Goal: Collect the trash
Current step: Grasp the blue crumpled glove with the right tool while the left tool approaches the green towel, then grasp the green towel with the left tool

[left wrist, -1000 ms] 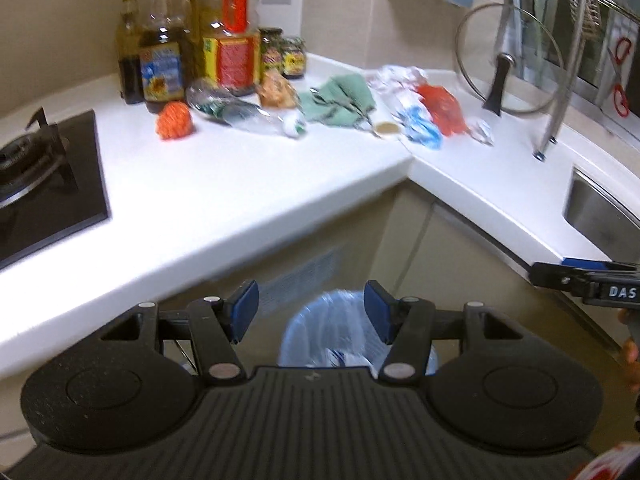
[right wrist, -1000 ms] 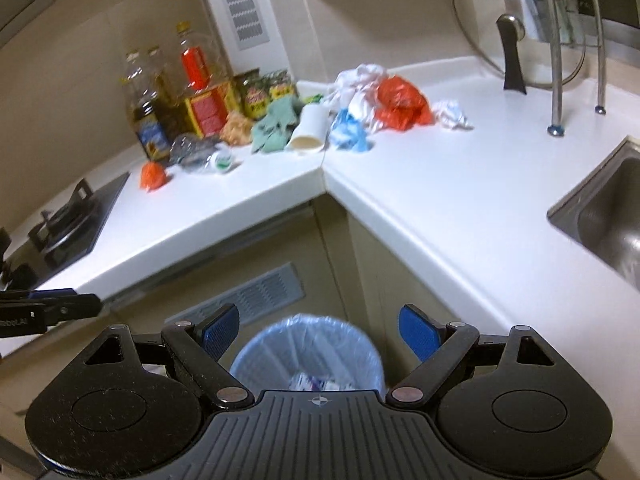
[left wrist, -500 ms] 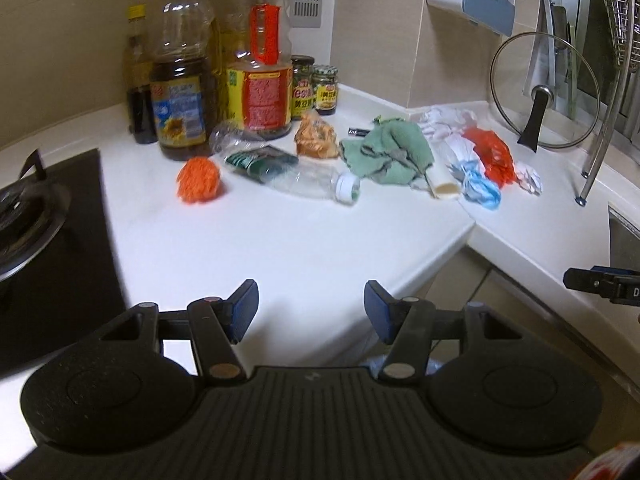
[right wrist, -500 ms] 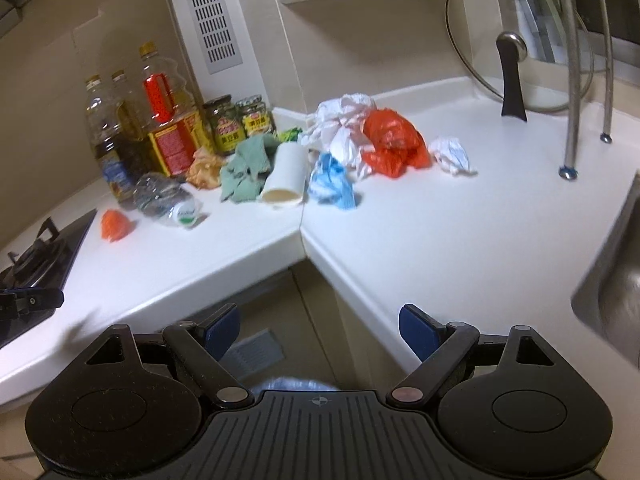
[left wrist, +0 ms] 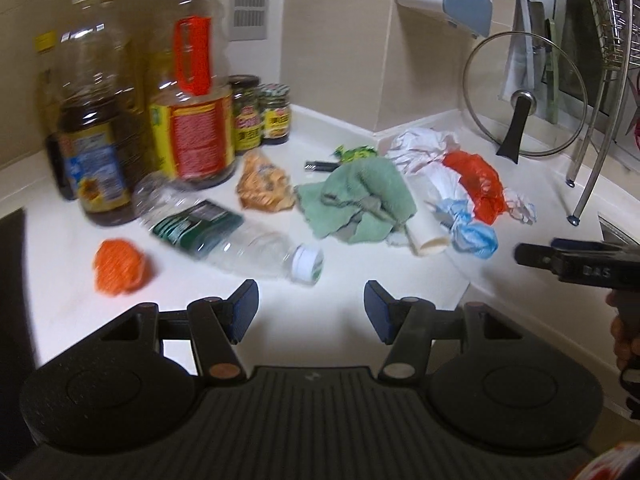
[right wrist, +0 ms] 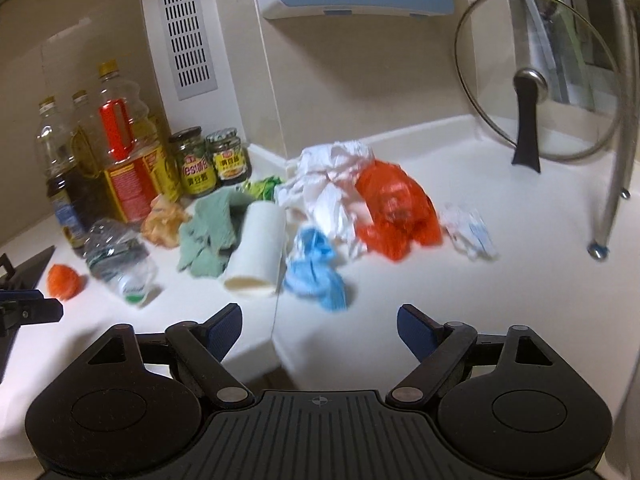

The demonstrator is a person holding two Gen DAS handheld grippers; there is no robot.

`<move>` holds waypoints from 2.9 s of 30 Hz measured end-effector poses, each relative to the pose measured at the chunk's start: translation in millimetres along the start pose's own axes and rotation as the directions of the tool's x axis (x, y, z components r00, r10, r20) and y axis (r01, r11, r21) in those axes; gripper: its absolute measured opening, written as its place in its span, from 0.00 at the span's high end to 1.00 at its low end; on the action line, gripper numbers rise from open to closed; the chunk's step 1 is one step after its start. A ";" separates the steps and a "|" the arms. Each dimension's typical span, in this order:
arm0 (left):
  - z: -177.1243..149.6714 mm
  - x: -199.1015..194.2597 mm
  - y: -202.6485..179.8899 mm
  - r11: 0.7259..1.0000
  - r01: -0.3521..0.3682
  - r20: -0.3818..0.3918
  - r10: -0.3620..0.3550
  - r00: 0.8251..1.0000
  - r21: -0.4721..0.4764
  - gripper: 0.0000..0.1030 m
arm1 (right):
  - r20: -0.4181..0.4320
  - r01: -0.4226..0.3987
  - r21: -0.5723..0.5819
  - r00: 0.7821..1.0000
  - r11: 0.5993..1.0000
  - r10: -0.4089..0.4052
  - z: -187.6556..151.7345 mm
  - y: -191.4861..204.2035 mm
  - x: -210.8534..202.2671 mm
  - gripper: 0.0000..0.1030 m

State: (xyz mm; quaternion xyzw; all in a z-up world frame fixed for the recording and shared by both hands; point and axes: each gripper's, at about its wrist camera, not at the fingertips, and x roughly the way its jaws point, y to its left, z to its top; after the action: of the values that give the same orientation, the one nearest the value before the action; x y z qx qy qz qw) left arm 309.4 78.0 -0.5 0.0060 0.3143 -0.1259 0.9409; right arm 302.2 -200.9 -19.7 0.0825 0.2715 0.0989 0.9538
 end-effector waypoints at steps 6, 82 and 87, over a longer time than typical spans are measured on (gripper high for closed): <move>16.3 26.6 -8.5 0.999 0.044 0.002 -0.044 0.999 0.023 0.47 | -0.001 0.007 -0.029 1.000 1.000 -0.007 13.2 2.1 36.6 0.31; 91.9 124.4 -31.0 0.991 0.120 0.052 -0.123 0.991 0.059 0.89 | 0.084 0.070 0.140 0.993 0.988 -0.082 14.0 -53.7 -10.4 0.75; 107.8 102.2 -24.8 0.991 0.124 0.106 -0.129 0.986 0.053 0.90 | 0.097 0.069 0.143 0.992 0.987 -0.084 14.4 -54.5 -16.8 0.75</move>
State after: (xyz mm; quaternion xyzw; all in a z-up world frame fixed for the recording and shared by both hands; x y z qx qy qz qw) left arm 445.9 20.5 27.0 0.0008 0.2594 -0.1930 0.9463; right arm 303.7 -259.0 -10.7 0.1434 0.2313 0.0386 0.9615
